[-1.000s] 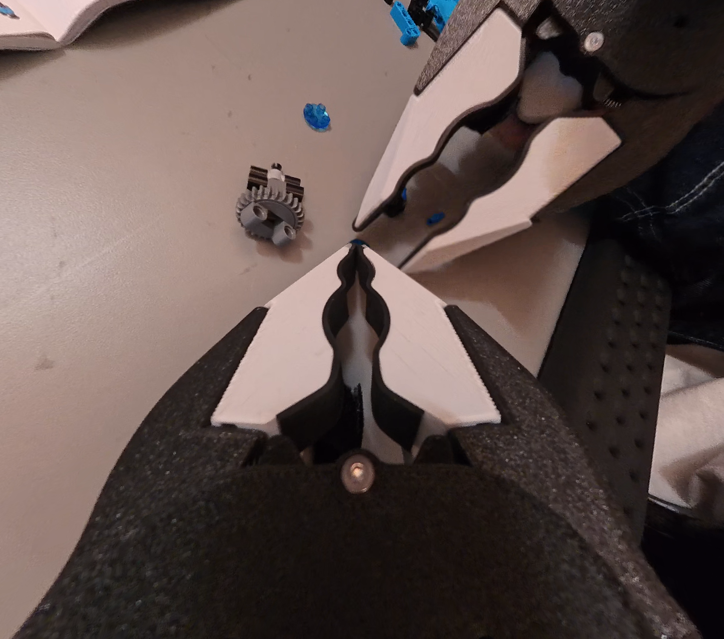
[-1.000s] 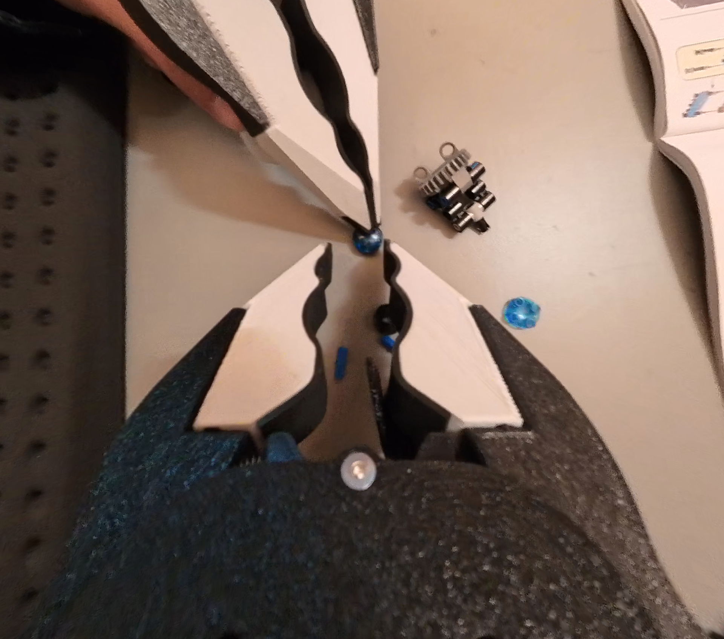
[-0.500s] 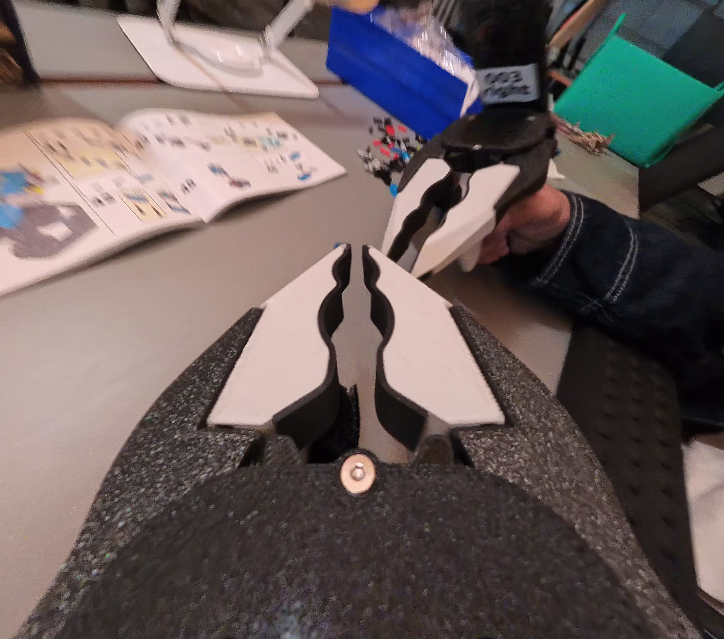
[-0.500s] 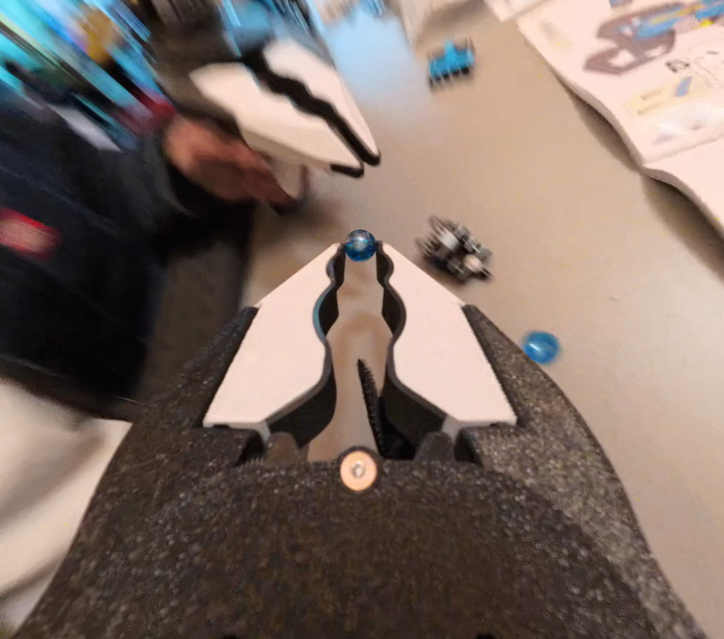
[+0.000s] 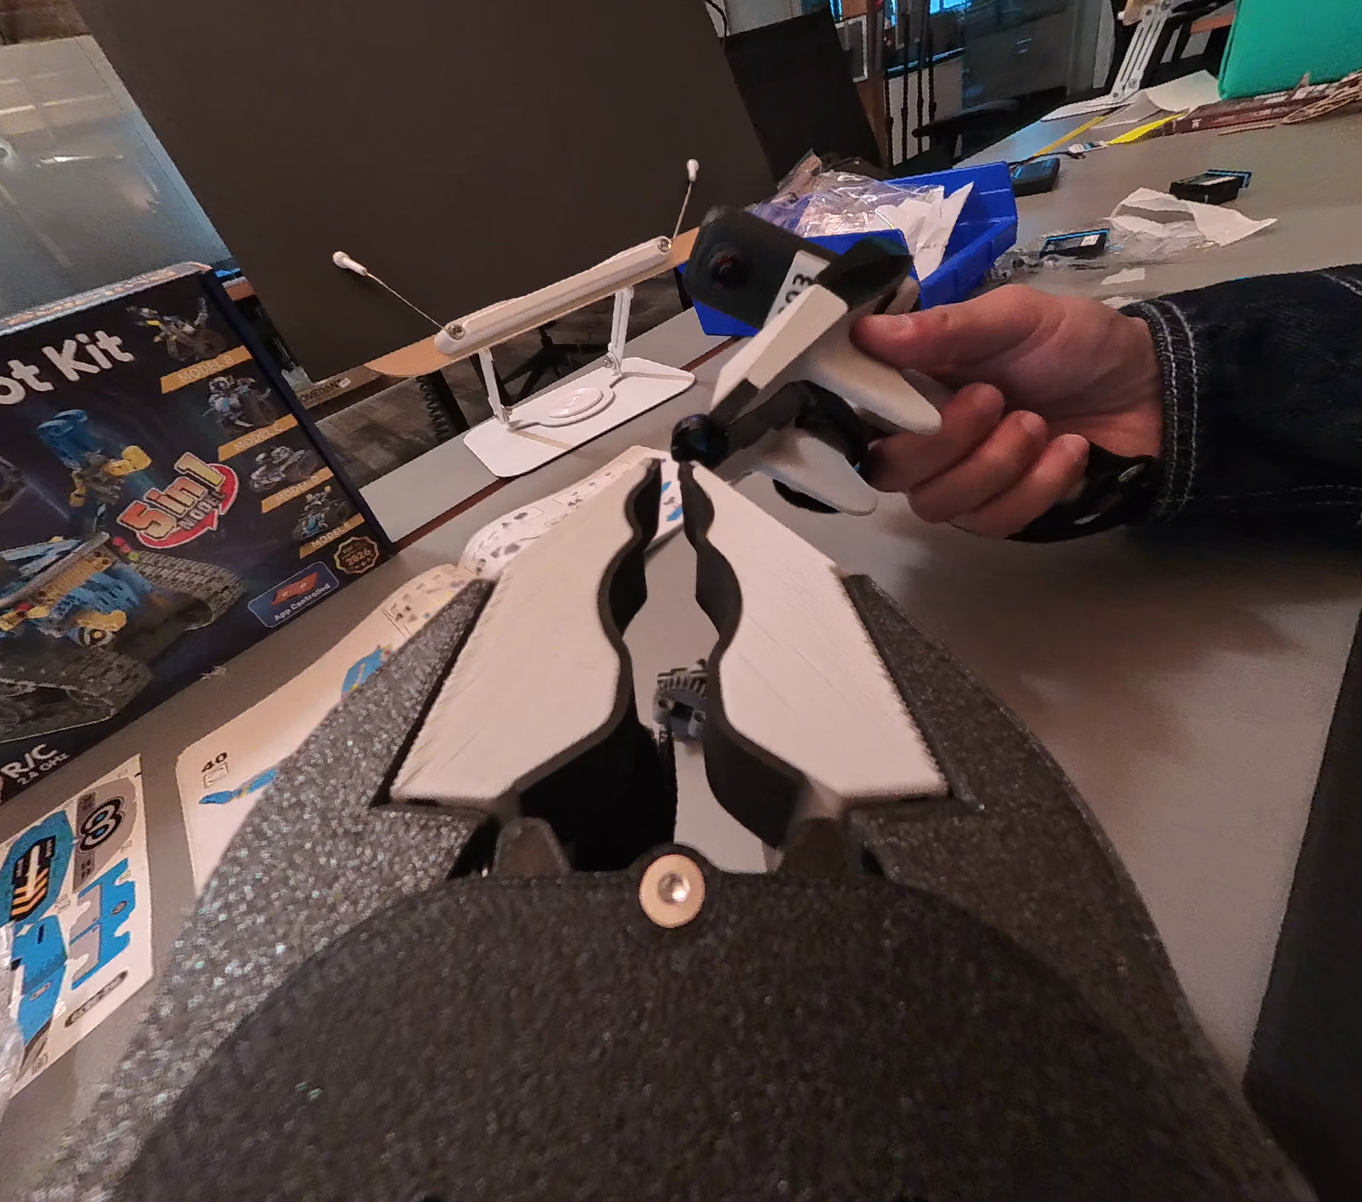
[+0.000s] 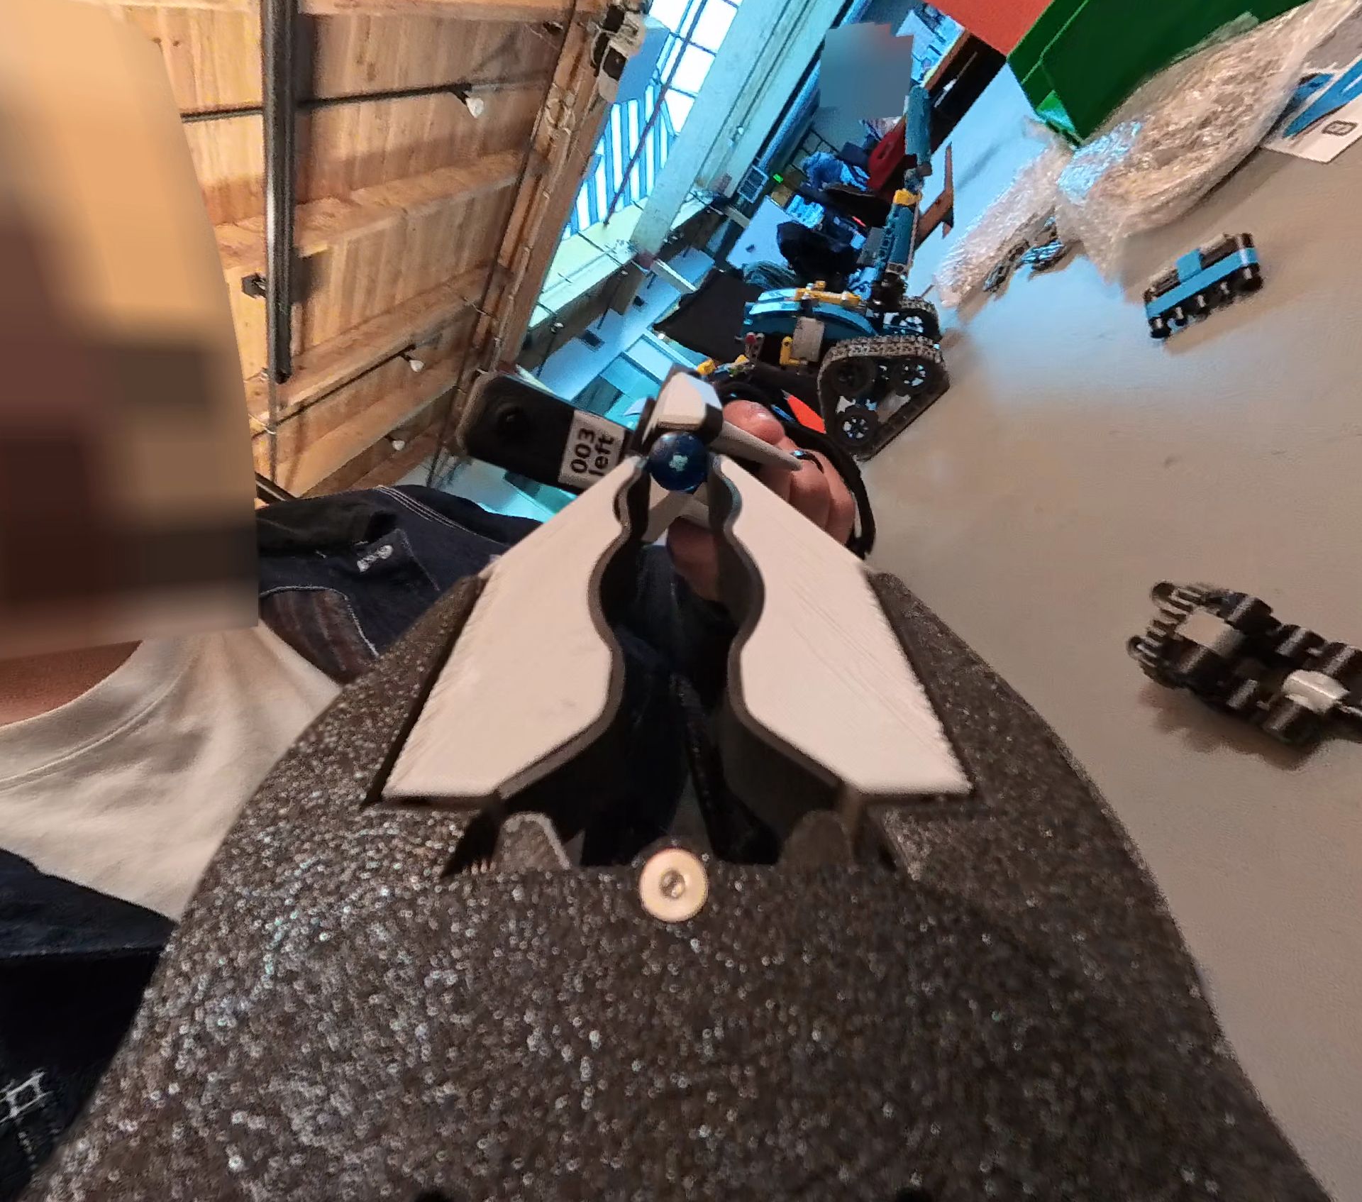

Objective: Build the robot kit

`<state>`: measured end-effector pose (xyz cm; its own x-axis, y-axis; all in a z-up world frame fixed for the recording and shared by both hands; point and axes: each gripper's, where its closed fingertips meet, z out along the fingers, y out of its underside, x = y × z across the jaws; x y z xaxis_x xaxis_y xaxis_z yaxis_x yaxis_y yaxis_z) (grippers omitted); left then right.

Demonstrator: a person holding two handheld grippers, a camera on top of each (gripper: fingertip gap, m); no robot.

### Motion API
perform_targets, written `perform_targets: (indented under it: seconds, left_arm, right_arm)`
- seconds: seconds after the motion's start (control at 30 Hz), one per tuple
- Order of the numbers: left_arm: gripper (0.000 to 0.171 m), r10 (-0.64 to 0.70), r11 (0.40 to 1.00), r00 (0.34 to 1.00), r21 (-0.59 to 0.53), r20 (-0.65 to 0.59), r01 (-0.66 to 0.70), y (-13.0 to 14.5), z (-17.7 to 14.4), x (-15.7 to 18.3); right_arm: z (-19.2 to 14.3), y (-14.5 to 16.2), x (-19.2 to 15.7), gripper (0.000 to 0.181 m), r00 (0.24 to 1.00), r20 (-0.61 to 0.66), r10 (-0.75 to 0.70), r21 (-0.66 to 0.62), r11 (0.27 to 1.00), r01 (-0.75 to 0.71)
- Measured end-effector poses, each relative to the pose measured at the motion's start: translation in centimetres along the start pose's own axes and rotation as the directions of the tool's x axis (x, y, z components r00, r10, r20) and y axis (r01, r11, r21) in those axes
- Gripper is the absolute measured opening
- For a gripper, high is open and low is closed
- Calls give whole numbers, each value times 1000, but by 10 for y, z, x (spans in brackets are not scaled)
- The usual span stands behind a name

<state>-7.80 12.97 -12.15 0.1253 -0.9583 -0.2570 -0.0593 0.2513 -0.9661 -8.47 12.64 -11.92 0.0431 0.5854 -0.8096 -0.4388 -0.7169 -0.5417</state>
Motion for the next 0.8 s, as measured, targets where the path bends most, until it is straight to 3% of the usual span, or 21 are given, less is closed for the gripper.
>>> perform_targets:
  seconds: [0.23, 0.33, 0.43, 0.53, 0.67, 0.8]
  left_arm:
    - [4, 6, 996, 1000, -88, -1, -6, 17, 7, 1]
    - [9, -72, 978, 996, -201, -48, 61, 43, 13, 5]
    - [16, -194, 944, 971, -297, -141, 145, 57, 22, 17]
    - [16, -237, 895, 930, -435, -279, 98, 72, 36, 36]
    - [16, -292, 819, 842, -573, -454, -24, 85, 40, 65]
    - [15, -282, 813, 830, -579, -481, -59, 89, 54, 83]
  right_arm:
    - [-14, 5, 13, 15, 965, -197, -170, -73, 985, 159]
    - [-60, -20, 13, 15, 883, -402, -244, 15, 962, 273]
    - [-112, -32, 14, 15, 804, -555, -213, 120, 936, 331]
    - [-134, -19, 23, 15, 789, -599, -133, 192, 933, 303]
    - [-137, -10, 27, 15, 762, -632, -143, 160, 938, 309]
    - [-142, -8, 34, 15, 704, -684, -190, 92, 935, 342]
